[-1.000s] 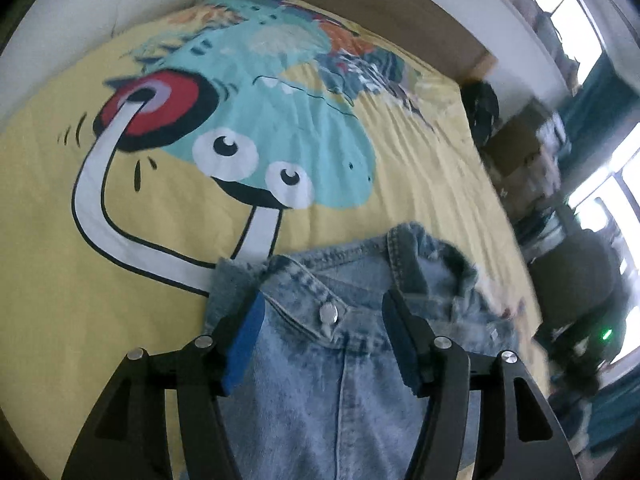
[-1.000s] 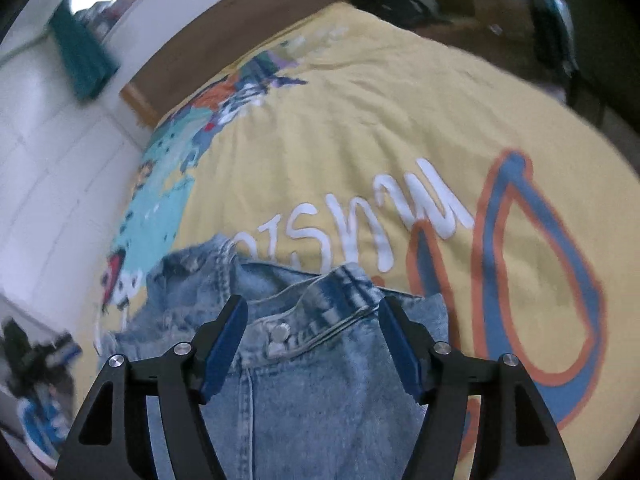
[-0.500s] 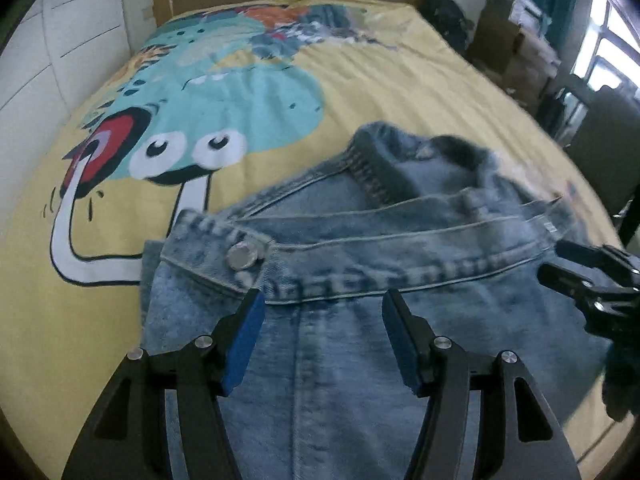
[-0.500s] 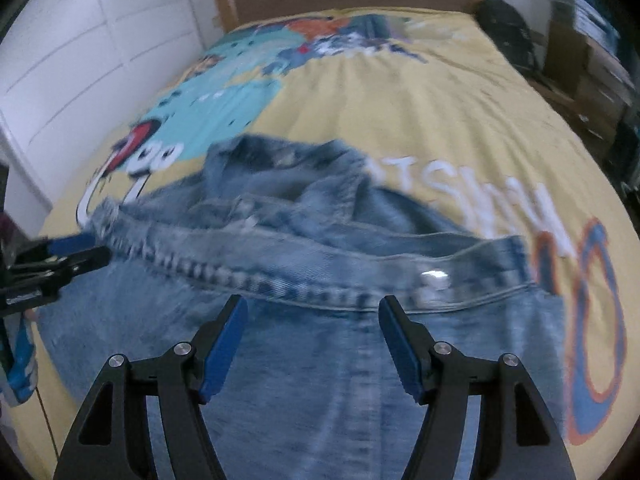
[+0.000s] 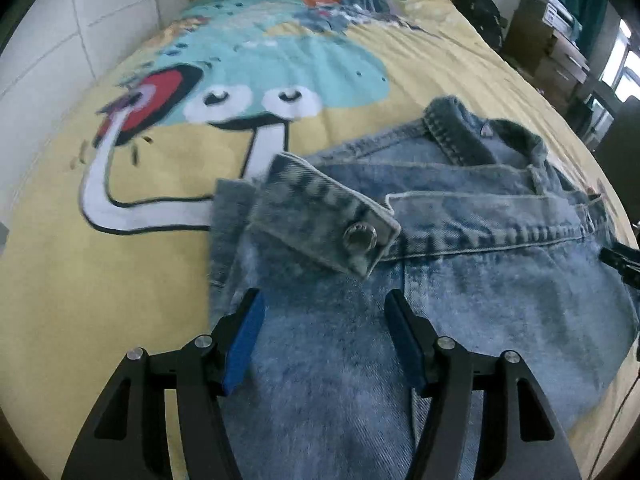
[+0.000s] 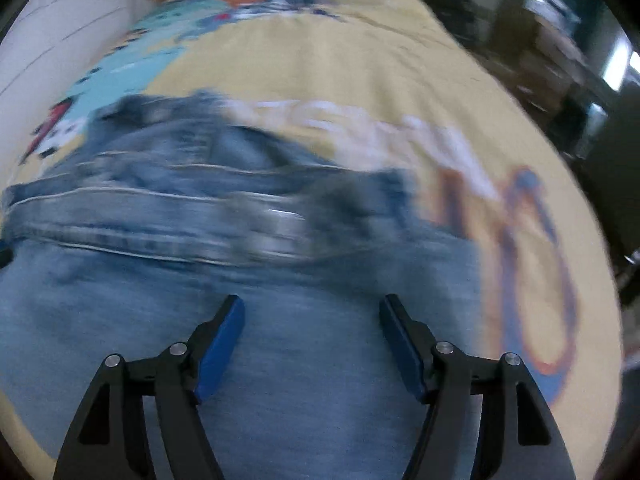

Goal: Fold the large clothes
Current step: 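Press and smooth the folded jacket with both open grippers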

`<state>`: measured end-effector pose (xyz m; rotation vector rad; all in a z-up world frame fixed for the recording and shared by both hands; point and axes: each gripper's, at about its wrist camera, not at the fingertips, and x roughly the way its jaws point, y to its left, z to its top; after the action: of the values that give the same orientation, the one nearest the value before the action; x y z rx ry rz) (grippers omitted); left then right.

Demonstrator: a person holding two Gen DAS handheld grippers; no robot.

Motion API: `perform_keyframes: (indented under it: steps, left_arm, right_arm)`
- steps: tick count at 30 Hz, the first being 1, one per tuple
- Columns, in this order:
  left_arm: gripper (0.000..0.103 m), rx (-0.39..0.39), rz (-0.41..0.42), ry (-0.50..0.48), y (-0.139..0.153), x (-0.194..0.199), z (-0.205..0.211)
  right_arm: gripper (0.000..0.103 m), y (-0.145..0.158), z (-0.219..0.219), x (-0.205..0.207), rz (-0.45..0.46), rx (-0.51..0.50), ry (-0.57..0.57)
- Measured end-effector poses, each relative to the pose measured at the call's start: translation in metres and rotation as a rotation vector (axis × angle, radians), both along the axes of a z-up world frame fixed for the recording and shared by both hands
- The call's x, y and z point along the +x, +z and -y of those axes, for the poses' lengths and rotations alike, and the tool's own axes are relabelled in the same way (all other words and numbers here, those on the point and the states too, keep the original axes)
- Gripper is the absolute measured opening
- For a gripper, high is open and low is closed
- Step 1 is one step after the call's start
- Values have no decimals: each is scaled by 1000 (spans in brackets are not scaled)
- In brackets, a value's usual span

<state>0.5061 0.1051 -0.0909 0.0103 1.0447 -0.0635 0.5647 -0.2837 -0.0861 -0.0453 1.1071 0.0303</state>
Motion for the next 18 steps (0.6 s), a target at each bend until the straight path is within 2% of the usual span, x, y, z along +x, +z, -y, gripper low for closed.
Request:
perform_keyframes:
  steps: [3, 9, 14, 18]
  left_arm:
    - [58, 12, 46, -29, 18, -11, 18]
    - [58, -28, 72, -93, 37, -25, 66]
    - [58, -47, 57, -140, 31, -20, 101]
    - [58, -53, 21, -167, 14, -8, 128]
  right_arm:
    - [72, 18, 17, -12, 31, 24, -11]
    - [73, 44, -8, -37, 84, 61, 78]
    - [73, 45, -39, -52, 88, 80, 147]
    - [73, 36, -54, -56, 81, 91, 176]
